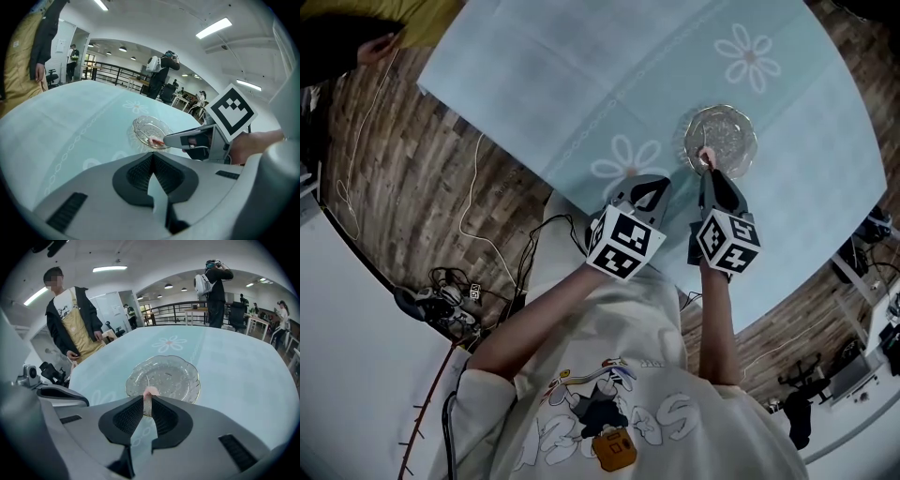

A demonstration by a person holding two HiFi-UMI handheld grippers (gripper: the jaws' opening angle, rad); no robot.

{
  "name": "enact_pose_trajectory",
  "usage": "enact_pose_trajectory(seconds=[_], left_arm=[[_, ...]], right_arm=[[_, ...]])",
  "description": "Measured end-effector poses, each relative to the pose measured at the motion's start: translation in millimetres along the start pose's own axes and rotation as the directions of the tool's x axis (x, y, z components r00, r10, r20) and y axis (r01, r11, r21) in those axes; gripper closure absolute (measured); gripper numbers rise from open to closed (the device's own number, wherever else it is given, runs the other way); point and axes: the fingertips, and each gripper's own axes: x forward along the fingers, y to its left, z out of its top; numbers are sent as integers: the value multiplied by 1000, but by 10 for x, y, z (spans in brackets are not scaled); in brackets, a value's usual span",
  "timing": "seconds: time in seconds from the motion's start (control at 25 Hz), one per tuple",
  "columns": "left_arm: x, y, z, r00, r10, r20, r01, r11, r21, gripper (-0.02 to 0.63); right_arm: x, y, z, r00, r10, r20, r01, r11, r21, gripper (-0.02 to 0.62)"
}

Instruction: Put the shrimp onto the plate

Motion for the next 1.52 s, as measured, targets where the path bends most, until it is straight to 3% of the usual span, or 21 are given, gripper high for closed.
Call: enact_pose_trajectory(seconds=[0.28,0.52,0.96,1.32,1.52], left_arm=[[-98,-42,56,1000,-17,8,16,1000,24,600],[-335,-69,157,1000,-11,28,9,998,64,598],[-850,-125,333,998,-45,54,37,988,147,598],[-1377,-185,567,991,-101,93,79,975,209,600],[-1701,-161,744,983,-138,124,100,957,274,598]], right_arm=[[-69,51,163,999,3,54,-4,1000,9,529],[-264,358,312,992,63,112,-62,998,-18,535],[-740,785,511,974,68,215,-66,998,-15,563],[-1185,1386,705,946,105,306,-96,994,-45,572],[-1414,1655,895,913,102,396,-100,995,-26,572]])
